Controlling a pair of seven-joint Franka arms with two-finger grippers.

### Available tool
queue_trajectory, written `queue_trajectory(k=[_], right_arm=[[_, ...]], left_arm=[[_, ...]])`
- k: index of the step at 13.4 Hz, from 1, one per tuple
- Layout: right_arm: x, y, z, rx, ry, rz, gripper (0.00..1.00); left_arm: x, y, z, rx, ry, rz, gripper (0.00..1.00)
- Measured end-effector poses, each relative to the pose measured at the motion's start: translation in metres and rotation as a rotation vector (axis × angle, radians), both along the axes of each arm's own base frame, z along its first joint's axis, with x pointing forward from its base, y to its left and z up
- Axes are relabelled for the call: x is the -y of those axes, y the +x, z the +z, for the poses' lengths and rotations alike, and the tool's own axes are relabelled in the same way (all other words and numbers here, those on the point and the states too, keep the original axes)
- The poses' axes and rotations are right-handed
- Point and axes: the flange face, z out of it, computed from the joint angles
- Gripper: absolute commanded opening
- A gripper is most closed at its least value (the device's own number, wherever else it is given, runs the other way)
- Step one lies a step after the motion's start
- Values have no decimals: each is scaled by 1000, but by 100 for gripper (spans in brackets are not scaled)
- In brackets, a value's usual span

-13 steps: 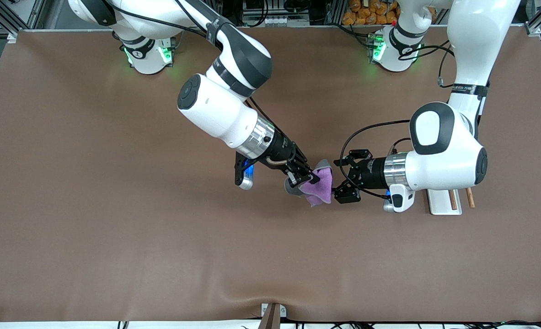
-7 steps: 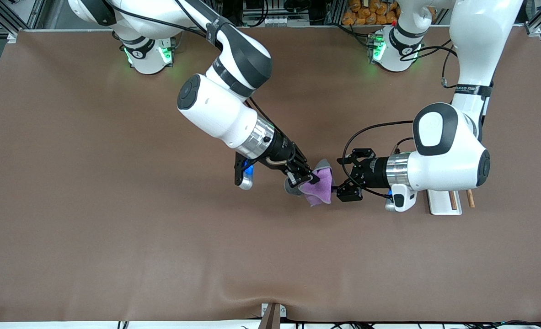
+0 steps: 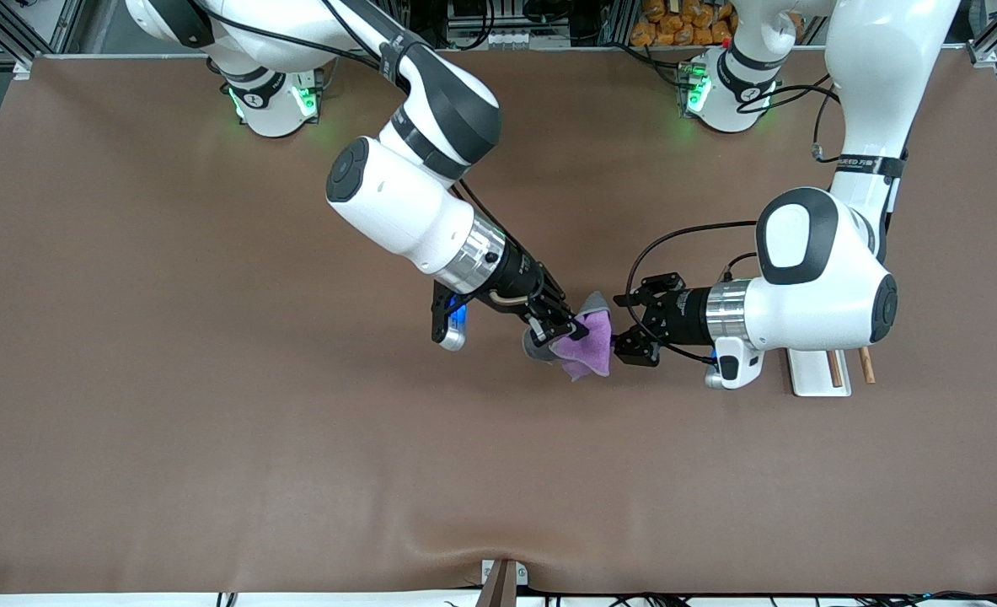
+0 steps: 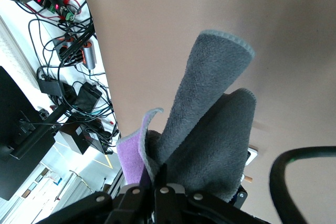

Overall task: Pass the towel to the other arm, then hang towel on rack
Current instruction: 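Close the left gripper on the towel beside the right gripper, then open the right gripper and release the towel to the left gripper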

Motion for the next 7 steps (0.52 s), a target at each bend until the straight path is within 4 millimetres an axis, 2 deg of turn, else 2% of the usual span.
queue_trajectory(k=[2,3,6,7], right_arm=[[0,0,0,0,0,0,0],[0,0,0,0,0,-1,0],[0,0,0,0,0,-1,0],[0,0,0,0,-1,-1,0]], left_arm=[[0,1,2,3,-1,0,48],[1,1,3,5,-2,0,40],[2,3,10,18,-7,0,3],[1,4,12,22,-8,1,0]])
